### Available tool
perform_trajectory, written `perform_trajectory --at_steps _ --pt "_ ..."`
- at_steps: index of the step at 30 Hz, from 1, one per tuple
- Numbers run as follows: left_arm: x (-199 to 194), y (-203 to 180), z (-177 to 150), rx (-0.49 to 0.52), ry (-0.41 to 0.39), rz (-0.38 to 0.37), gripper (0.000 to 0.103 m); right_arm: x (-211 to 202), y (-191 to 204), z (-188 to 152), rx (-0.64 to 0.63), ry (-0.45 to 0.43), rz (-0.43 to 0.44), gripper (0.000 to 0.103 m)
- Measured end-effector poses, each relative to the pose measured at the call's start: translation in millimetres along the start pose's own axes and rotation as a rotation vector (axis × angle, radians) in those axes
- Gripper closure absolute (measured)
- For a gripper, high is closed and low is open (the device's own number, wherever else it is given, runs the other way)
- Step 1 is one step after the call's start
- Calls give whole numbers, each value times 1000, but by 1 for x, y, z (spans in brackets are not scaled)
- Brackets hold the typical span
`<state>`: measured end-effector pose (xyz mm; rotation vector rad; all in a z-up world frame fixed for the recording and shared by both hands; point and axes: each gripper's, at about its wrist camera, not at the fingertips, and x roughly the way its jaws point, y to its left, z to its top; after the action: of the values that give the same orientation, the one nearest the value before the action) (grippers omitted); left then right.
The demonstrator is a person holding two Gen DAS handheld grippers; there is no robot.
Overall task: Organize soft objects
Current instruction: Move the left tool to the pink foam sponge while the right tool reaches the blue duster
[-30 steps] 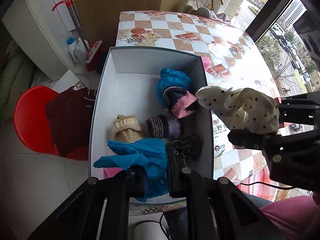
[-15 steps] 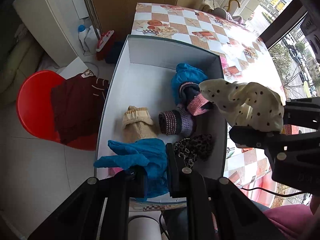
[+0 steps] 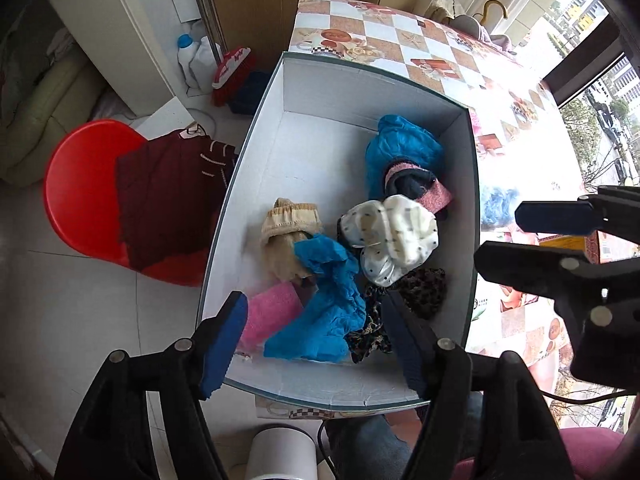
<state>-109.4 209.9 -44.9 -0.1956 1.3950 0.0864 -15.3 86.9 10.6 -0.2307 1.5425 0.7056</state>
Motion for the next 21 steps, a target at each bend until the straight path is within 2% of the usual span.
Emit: perform_trajectory --at_steps 1,2,4,5,7,11,14,18,19,20,21 --pt "0 0 0 -6 -2 -11 22 0 -1 0 4 3 2 48" --pt "0 1 0 -11 -4 -22 22 0 -3 0 10 4 2 33" --pt "2 -1 1 -16 9 -44 14 -3 -6 0 24 -6 -3 17" --pt "4 -1 3 -20 26 -59 12 -4 -7 0 29 -11 -3 17" --pt "9 -1 6 -39 55 -80 0 -6 -11 1 45 1 -9 17" --pt "4 -4 13 -57 37 -116 0 -8 -31 5 116 48 9 17" --pt "-5 -13 23 -25 16 -136 0 -22 -59 3 188 44 36 17" --pt "-16 -32 41 41 -14 -124 0 -52 -106 -2 263 36 19 17" --pt "-18 -37 46 54 -17 -126 0 -60 -120 -4 285 36 9 12" --pt "-18 -43 50 65 -18 -127 0 -66 -133 -6 308 40 0 0" --pt "-18 -49 54 76 -18 -127 0 -71 -148 -9 338 38 -9 0"
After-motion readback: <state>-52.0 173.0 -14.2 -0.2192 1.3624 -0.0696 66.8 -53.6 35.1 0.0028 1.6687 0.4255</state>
